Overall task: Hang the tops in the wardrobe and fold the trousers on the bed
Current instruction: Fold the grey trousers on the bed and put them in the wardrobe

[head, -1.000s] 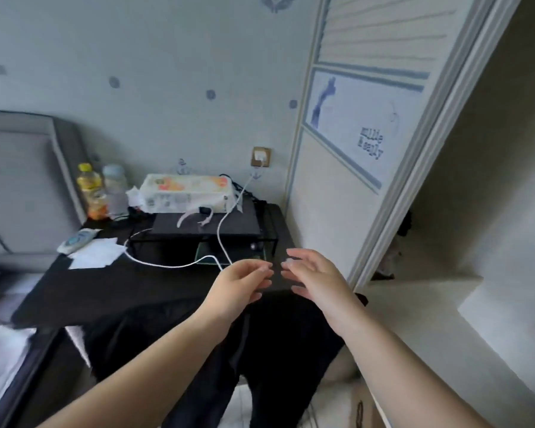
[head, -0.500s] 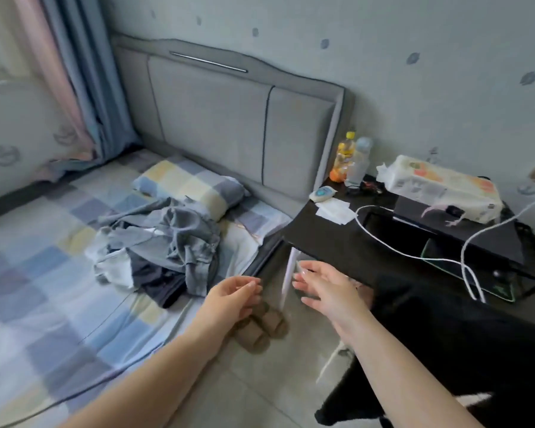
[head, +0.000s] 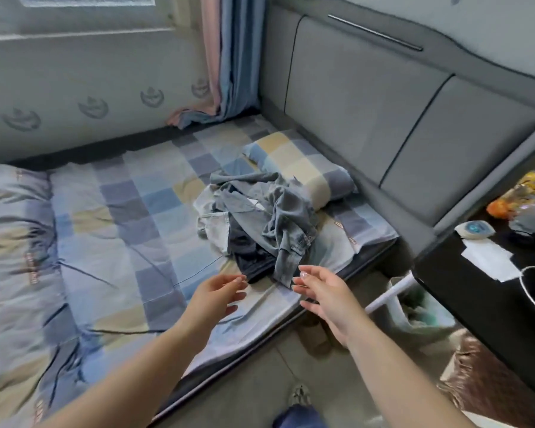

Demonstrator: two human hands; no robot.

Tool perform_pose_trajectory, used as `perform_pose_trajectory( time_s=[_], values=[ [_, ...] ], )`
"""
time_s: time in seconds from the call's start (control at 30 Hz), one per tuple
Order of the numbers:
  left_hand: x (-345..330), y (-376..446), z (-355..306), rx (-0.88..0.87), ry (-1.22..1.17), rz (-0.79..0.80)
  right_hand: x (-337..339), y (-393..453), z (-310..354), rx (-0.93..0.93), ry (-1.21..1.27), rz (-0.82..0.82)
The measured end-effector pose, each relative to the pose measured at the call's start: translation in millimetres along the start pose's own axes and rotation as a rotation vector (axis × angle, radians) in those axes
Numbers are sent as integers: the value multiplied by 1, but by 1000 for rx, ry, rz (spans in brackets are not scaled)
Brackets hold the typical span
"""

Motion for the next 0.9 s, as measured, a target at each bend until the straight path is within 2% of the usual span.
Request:
perform_pose_trajectory(
  time_s=[0.2, 0.43, 0.57, 0.63, 0.8, 0.9],
  values=[
    [-13, 67, 8, 81, -23, -30, 31, 73, -5, -69, -51, -23],
    [-92, 200, -1, 219, -31, -32, 111, 229, -2, -226, -46, -107],
    [-147, 294, -12, 258, 69, 6, 148, 332, -14, -319, 3, -159],
    [-171, 347, -17, 224, 206, 35, 161, 383, -28, -370, 13, -163],
    [-234, 491, -24, -27, 793, 247, 190, 516, -75, -455, -20, -139],
    [-264, 558, -16, -130, 966, 297, 204, 583, -108, -470, -41, -164]
  ],
)
Point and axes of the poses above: each hand's wrist, its own y-axis towards the middle knuckle, its own x-axis out of the back of the hand, z = x × y, the point moved 6 cm from there along y, towards the middle knuckle
